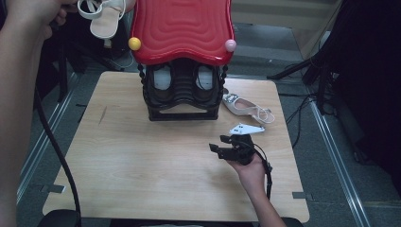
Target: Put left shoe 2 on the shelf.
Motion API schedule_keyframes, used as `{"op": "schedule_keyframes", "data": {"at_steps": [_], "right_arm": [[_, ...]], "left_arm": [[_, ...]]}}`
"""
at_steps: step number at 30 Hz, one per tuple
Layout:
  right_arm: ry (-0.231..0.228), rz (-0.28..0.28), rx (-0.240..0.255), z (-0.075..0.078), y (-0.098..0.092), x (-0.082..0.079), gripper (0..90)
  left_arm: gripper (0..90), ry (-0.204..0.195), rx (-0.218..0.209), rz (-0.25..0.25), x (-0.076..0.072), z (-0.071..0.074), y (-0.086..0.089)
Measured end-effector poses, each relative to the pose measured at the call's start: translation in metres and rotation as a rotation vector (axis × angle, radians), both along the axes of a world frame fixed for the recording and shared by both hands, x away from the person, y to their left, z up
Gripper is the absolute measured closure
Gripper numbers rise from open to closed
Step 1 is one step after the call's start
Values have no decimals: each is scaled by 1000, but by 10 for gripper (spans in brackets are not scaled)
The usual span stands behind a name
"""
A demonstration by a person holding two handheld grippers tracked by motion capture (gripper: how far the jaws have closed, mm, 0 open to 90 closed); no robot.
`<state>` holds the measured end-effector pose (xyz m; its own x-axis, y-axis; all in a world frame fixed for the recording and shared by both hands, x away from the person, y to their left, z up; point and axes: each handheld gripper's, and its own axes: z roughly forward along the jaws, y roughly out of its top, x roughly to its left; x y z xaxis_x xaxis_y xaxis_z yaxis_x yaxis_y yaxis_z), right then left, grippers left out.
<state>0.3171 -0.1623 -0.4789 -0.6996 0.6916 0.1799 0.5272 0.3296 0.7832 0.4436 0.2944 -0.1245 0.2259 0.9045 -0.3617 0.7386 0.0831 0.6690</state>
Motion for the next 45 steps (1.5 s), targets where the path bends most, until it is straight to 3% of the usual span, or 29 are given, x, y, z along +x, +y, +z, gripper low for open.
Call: {"op": "schedule_keyframes", "data": {"at_steps": [10,14,21,27,35,41,45], "right_arm": [[-1,6,-9,0,0,-1,422],[-4,5,-6,0,-2,-3,422],[-6,-4,-6,1,-7,-6,422],[-5,-14,-4,0,-11,-9,422],[-6,-16,-4,0,-11,-10,422],[-9,-14,-8,0,-10,-10,423],[-11,-17,-8,0,-10,-10,423]], "left_arm": [[834,-18,48,-39,16,11,-51],[834,-24,33,-64,24,7,-68],[832,-12,52,-95,39,-8,-92],[832,-21,46,-75,46,-22,-99],[824,-30,-1,-67,45,-38,-94],[781,-32,56,-95,39,-41,-99],[718,-24,64,-107,38,-40,-100]]}}
